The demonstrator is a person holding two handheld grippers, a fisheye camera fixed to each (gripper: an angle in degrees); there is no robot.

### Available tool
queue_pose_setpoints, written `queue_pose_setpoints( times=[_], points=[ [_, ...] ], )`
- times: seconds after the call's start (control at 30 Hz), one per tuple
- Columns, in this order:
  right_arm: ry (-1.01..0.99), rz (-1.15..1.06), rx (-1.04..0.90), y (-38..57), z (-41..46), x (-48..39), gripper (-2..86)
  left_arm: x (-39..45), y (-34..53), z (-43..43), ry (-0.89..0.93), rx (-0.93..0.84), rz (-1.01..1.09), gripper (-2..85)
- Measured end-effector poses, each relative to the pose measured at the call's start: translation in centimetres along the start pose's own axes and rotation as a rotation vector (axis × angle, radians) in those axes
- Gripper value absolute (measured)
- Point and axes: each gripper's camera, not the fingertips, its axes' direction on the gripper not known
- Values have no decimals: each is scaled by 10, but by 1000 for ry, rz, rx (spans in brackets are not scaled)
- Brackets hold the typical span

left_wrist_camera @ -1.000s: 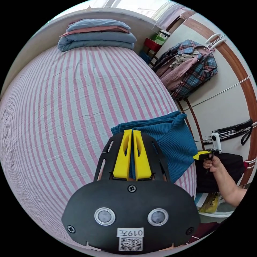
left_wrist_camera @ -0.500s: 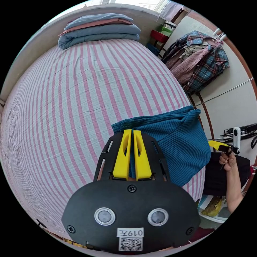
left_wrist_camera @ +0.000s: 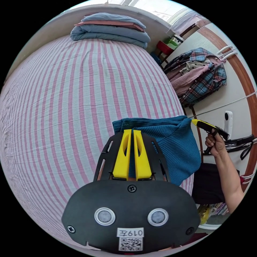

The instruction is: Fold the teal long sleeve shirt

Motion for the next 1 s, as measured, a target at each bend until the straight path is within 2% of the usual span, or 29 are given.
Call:
queue_pose_setpoints(
  times=[0.13, 0.23, 0.3, 0.33, 0.53, 0.67, 0.8, 1.0],
  points=[
    [54, -40, 89, -7, -21, -6, -1, -16, 12, -17, -5, 74, -40, 10],
    [39, -28, 55, -17, -15, 2, 11, -29, 18, -17, 10, 94, -74, 10],
    [-7, -24, 56, -19, -13, 8, 85, -36, 19, -15, 32, 88, -89, 10],
    [-61, -56, 57, -17, -13, 10, 86, -39, 19, -16, 42, 93, -86, 10],
    [-59, -137, -33, -11, 0, 15, 95, -48, 18, -21, 57, 80, -58, 10],
    [-71, -149, -13, -14, -6, 13, 78, -53, 19, -26, 74, 79, -65, 9],
    [-133, -162, 30, -8, -25, 26, 102, -58, 20, -29, 102, 73, -64, 9],
    [14, -271, -61, -14, -13, 11, 105, -65, 21, -34, 119, 75, -70, 12]
  ],
)
